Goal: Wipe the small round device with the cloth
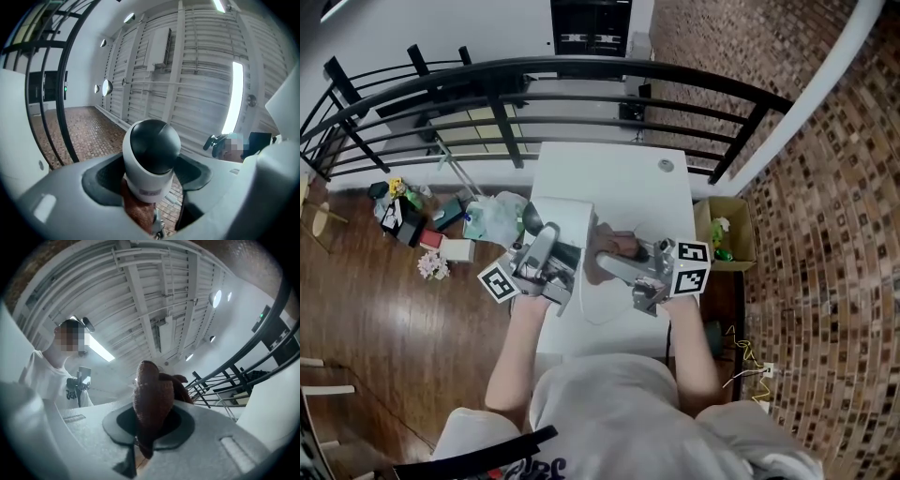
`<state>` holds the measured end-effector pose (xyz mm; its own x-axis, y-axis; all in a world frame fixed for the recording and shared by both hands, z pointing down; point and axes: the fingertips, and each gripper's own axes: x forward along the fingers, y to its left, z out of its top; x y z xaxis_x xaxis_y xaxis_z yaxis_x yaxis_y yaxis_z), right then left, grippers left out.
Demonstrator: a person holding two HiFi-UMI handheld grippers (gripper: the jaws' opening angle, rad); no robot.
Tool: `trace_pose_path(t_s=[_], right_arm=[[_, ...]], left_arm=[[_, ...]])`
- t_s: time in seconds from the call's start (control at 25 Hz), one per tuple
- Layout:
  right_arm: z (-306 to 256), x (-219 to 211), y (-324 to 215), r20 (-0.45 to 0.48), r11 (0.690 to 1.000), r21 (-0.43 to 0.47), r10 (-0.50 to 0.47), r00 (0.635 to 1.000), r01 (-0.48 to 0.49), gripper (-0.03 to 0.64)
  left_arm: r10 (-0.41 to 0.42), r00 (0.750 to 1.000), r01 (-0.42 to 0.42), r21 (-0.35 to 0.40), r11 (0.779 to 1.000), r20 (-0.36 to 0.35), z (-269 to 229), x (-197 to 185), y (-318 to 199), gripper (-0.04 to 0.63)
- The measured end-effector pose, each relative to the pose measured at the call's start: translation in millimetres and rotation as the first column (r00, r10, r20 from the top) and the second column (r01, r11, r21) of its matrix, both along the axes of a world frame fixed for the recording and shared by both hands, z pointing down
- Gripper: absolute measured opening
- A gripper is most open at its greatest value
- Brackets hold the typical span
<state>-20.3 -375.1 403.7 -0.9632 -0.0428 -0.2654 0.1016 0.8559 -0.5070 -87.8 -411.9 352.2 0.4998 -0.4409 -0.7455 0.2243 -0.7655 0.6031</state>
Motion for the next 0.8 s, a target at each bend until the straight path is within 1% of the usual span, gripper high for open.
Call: trace_pose_path(t_s=[0.08,0.16,0.28,0.4,0.48,0.56,0.6,0.68,0.76,0.8], right_arm=[[-4,-2,7,-0.009,0.999,0.023,-0.030,1.000,0.030,0.029],[-11,-4,15,-0.022,0.997,0.054,-0.056,0.998,0.057,0.029],[-18,-2,21,-0.055,0.991,0.112,-0.061,0.997,0.067,0.029],[-27,9,20,-0.098,0.983,0.179,-0.028,0.995,0.046,0.029],[-31,13,20,-0.168,0.970,0.241,0.009,0.986,0.032,0.029],[-34,8,23,-0.243,0.954,0.295,0.027,0.970,0.047,0.029],[-37,5,26,-0.265,0.948,0.310,0.022,0.964,0.064,0.029],[-44,-2,35,-0.273,0.941,0.321,-0.016,0.962,0.107,0.029],[-48,-10,44,-0.278,0.935,0.319,-0.064,0.958,0.155,0.029],[-45,-16,46,-0.301,0.934,0.313,-0.074,0.951,0.172,0.029]], left_arm=[[-0.039,0.998,0.041,-0.035,0.999,0.053,6,0,-8,0.350],[-0.078,0.990,0.087,-0.081,0.993,0.114,16,-1,-17,0.350],[-0.132,0.969,0.164,-0.141,0.976,0.210,35,-4,-29,0.350],[-0.164,0.931,0.229,-0.173,0.958,0.326,58,-8,-36,0.350],[-0.158,0.911,0.249,-0.201,0.948,0.380,73,-11,-38,0.350],[-0.155,0.892,0.270,-0.223,0.937,0.425,83,-12,-41,0.350],[-0.160,0.876,0.289,-0.229,0.929,0.455,88,-11,-44,0.350],[-0.173,0.840,0.326,-0.224,0.919,0.513,92,-6,-50,0.350],[-0.175,0.812,0.337,-0.203,0.919,0.556,92,2,-54,0.350],[-0.168,0.804,0.334,-0.200,0.921,0.570,93,4,-55,0.350]])
